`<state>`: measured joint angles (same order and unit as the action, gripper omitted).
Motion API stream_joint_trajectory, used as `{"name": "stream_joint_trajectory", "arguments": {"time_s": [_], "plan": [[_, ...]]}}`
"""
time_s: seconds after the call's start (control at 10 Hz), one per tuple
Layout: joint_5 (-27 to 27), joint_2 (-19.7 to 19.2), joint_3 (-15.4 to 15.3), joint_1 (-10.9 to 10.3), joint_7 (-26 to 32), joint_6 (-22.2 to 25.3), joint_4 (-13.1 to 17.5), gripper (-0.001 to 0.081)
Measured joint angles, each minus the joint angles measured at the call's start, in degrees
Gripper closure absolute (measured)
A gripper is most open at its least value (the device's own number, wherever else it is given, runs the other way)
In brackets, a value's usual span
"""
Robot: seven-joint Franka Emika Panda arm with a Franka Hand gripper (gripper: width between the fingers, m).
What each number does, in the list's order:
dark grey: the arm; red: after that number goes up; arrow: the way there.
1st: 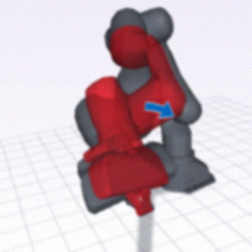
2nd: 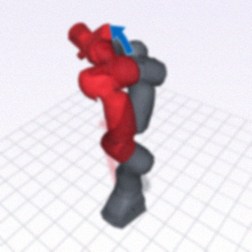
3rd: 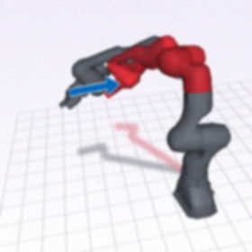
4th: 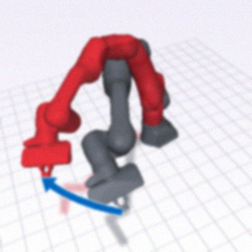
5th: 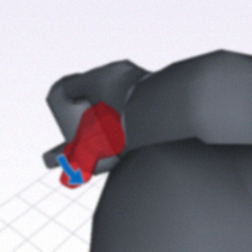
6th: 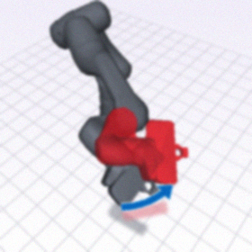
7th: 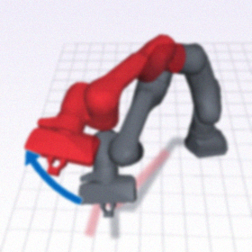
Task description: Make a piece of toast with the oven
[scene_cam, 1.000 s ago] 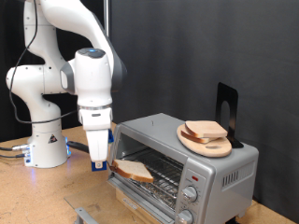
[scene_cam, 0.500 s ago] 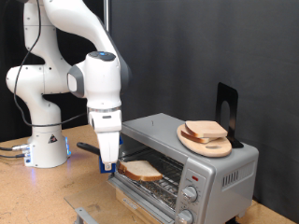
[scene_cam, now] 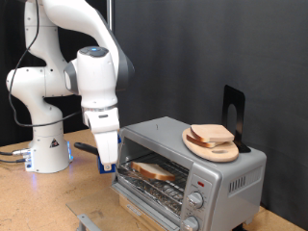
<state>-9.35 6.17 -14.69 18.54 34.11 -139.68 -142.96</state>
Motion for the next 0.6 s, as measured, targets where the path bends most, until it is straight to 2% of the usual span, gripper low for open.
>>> {"name": "stream_joint_trajectory", "arguments": {"time_s": [0.4, 0.6], "plan": [[-0.60, 2.22, 2.01, 0.22, 1.55, 3.64, 0.01, 0.0415], [-2.67, 2.98, 3.35, 0.27, 3.06, 4.72, -0.08, 0.0414]]}}
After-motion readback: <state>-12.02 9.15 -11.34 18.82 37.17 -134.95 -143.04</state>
